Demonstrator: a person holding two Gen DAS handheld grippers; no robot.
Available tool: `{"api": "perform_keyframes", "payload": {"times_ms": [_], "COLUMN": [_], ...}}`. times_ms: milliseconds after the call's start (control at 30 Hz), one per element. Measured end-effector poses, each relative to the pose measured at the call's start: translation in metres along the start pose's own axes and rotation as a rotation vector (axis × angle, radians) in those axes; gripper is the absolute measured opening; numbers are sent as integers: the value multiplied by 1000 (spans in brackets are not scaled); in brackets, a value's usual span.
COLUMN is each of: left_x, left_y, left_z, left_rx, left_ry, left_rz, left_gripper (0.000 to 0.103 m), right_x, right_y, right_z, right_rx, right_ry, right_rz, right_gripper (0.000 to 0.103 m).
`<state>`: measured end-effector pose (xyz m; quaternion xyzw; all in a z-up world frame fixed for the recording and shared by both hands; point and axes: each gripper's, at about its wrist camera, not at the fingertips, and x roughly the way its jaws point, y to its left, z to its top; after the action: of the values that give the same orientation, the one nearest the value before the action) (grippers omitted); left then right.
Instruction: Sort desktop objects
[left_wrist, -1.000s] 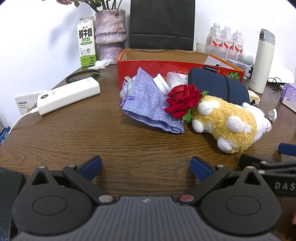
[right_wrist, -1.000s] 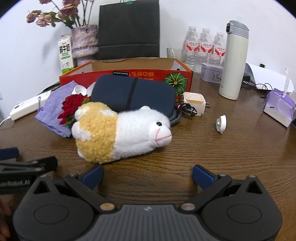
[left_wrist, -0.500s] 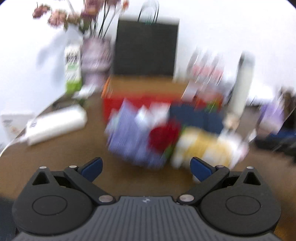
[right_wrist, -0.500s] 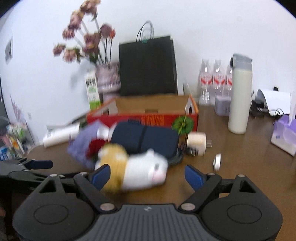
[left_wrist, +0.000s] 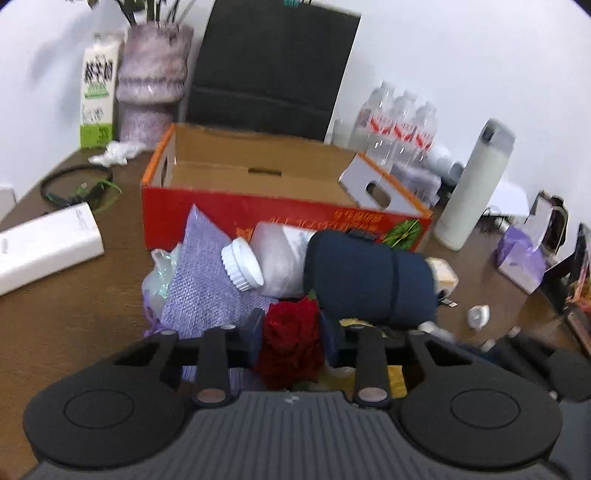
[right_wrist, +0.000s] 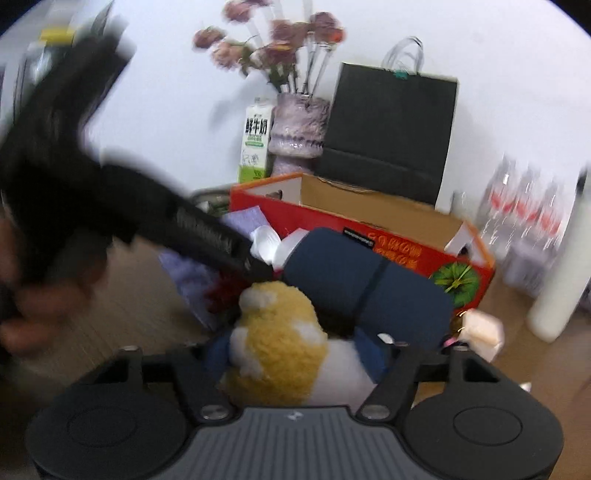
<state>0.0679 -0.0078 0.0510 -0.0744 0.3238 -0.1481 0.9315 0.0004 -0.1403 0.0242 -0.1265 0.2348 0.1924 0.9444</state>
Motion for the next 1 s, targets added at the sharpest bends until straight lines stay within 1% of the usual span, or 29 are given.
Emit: {"api": "perform_keyframes", "payload": {"times_ms": [67, 133, 167, 233, 267, 367, 400, 433, 467, 500, 533, 600, 633, 667, 700, 733, 767, 800, 833, 867, 900, 933, 967, 1000], "left_x": [-20, -42, -52, -66, -71, -85, -88, -92, -95, -97, -97, -96, -95, -94, -94, -92, -92, -91, -91, -89, -88, -88, -89, -91], "left_y": [-4, -6, -8, -12, -13, -15, -16, -18, -18, -19, -18, -18, -18, -18, -19, -20, -21, -21, -22, -23, -23, -24, -24, -23], "left_z": [-5, -12, -19, -33, -42, -65, -71, -77, -82, -85, -88, -94, -96, -98, -99, -99, -100, -101, -103, -105, -106, -106, -107, -107], "left_rx": [-2, -5, -7, -4, 0, 9, 19, 33, 42, 51, 60, 73, 78, 87, 99, 106, 115, 127, 141, 156, 167, 175, 180, 179], "left_ry": [-26, -47, -50, -36, -21, 28, 32, 29, 26, 25, 26, 36, 36, 30, 22, 17, 10, 4, 0, 4, 10, 12, 11, 8], "left_rz": [-8, 0, 17, 57, 67, 75, 80, 86, 94, 99, 100, 91, 90, 90, 96, 105, 116, 127, 137, 148, 156, 154, 147, 136], "left_gripper": [31, 31, 31, 31, 31, 31, 31, 31, 31, 32, 32, 32, 32, 32, 32, 33, 36, 41, 44, 49, 50, 51, 60, 70], "right_x": [-12, -29, -39, -63, -73, -102, -109, -118, -127, -138, -144, -152, -151, -147, -142, -136, -128, -120, -106, -92, -77, -62, -49, -38], "right_y": [2, 1, 0, -1, 0, 9, 12, 14, 12, 6, -4, -27, -43, -55, -67, -75, -82, -86, -88, -87, -83, -77, -71, -66], "right_z": [-4, -10, -14, -24, -30, -48, -51, -53, -52, -51, -49, -47, -47, -48, -50, -51, -51, -49, -44, -40, -35, -30, -23, -17], "right_rx": [6, 17, 24, 22, 6, -128, -165, -166, -132, -55, 47, 300, 451, 563, 677, 740, 789, 821, 834, 824, 803, 763, 719, 679], "right_ry": [8, 20, 26, 29, 28, 16, 18, 28, 25, 13, 10, -2, -9, -16, -20, -15, -18, -17, 12, 47, 80, 107, 129, 129], "right_rz": [29, 25, 20, 19, 21, 29, 31, 19, 19, 43, 75, 123, 156, 173, 164, 148, 127, 95, 47, 8, -22, -33, -36, -35], "right_gripper": [55, 53, 51, 50, 51, 57, 59, 60, 62, 68, 71, 83, 84, 84, 85, 85, 85, 85, 85, 81, 76, 75, 73, 72]}}
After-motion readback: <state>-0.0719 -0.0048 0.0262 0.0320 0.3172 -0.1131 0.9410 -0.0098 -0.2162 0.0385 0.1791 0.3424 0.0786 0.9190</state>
